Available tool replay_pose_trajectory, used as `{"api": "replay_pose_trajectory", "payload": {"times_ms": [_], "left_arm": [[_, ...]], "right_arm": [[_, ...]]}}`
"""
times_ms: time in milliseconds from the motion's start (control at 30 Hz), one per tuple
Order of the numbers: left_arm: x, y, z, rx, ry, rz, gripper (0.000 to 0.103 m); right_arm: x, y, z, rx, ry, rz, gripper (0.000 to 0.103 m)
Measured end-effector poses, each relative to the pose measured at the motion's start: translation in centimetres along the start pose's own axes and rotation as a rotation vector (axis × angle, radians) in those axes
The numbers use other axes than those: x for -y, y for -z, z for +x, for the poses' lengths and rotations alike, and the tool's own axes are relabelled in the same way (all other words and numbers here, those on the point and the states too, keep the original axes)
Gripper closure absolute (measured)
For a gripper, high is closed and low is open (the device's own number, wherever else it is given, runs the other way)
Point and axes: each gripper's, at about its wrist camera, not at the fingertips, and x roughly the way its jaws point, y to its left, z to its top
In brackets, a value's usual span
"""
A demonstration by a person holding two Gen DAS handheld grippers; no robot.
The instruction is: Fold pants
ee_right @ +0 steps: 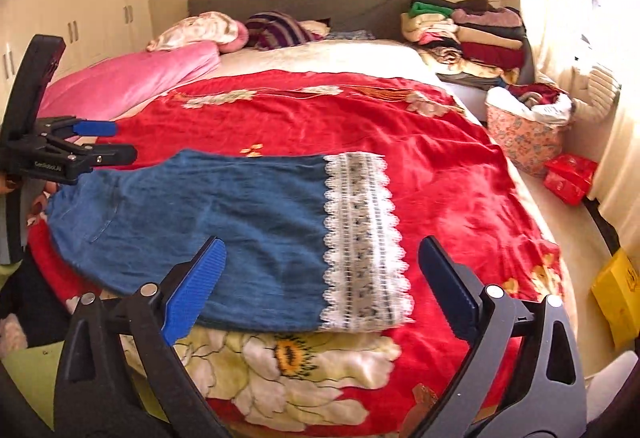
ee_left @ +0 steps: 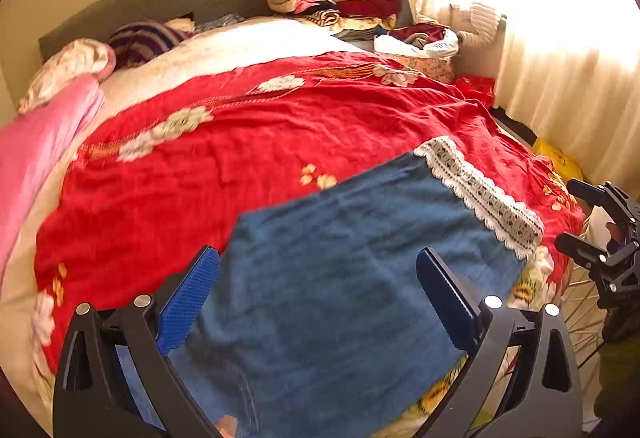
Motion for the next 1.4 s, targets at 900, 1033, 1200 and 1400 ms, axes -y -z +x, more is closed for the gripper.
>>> {"api": "replay_pose_trajectory", "payload": {"times_ms": [900, 1033, 1200, 1400], "left_arm": [[8.4, -8.6, 17.8, -0.151, 0.233, 0.174, 0.033], [8.2, -7.5, 19.9, -0.188, 0.275, 0.141, 0.032], [7.6, -6.5, 20.7, -0.185, 0.313, 0.076, 0.040], [9.3, -6.6, 19.3, -0.172, 0.311, 0.137, 0.081]], "right_arm": [[6.0, 2.8, 6.3, -0.142, -0.012, 0.263, 0.011], [5.8, 3.3, 7.8, -0.183, -0.030, 0.276, 0.011], [5.2, 3.6, 8.7, -0.195, -0.038, 0.264, 0.027], [4.8, 3.4, 8.6, -0.175, -0.114, 0.247, 0.079]]}}
